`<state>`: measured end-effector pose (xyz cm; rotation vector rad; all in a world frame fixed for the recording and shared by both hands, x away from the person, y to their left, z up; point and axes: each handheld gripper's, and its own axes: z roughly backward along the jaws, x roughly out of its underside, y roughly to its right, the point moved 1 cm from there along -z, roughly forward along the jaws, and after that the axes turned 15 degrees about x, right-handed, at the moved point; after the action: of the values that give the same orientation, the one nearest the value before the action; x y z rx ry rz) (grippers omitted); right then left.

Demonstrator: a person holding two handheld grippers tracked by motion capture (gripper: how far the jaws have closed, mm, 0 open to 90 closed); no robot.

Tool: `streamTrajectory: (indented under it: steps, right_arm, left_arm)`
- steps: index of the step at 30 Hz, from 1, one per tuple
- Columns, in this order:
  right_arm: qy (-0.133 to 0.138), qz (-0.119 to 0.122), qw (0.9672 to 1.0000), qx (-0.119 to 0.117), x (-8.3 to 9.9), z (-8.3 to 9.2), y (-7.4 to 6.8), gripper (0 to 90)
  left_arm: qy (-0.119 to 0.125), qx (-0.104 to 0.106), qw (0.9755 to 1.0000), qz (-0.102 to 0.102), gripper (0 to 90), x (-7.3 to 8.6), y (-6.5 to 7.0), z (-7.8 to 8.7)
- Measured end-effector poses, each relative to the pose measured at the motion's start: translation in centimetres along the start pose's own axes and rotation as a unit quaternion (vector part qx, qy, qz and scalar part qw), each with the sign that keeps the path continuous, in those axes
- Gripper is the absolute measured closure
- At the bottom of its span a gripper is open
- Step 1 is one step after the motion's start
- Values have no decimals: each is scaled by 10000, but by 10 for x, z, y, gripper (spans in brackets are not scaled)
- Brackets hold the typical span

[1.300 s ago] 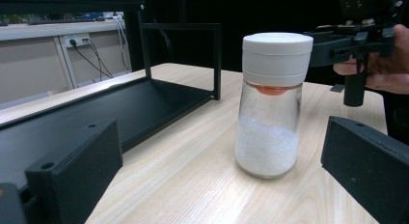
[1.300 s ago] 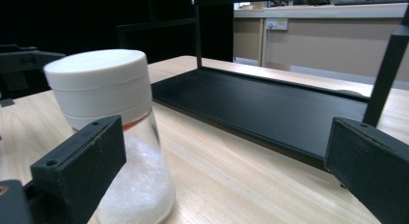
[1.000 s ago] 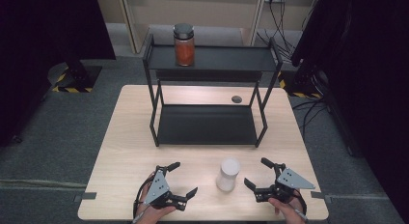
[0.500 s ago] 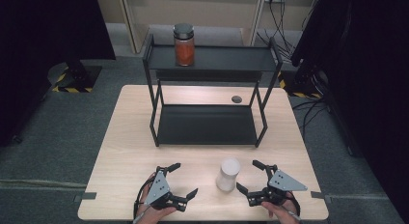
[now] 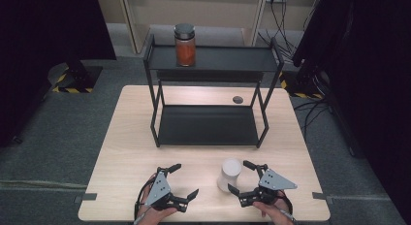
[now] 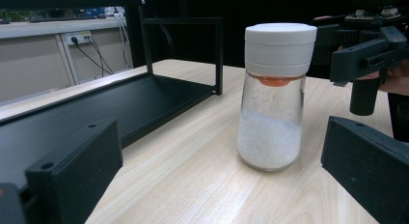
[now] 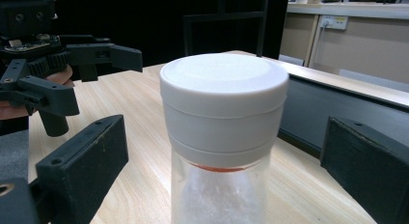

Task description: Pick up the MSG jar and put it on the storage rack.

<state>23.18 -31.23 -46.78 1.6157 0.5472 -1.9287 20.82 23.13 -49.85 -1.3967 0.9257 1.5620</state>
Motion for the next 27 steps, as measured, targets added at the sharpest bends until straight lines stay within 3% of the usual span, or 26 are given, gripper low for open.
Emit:
streamTrajectory:
  steps: [9,20,27]
  right_arm:
    - [-124,4,9999,-18,0,-12,-5,81]
    - [-240,188,9995,1,-3,-21,-9,255]
    - [-267,179,9994,119,-4,-21,-12,348]
  left_arm:
    - [-11,12,10000,16,3,0,0,0]
    - [-20,19,10000,25,3,1,0,0]
    - [-30,32,10000,50,3,1,0,-1]
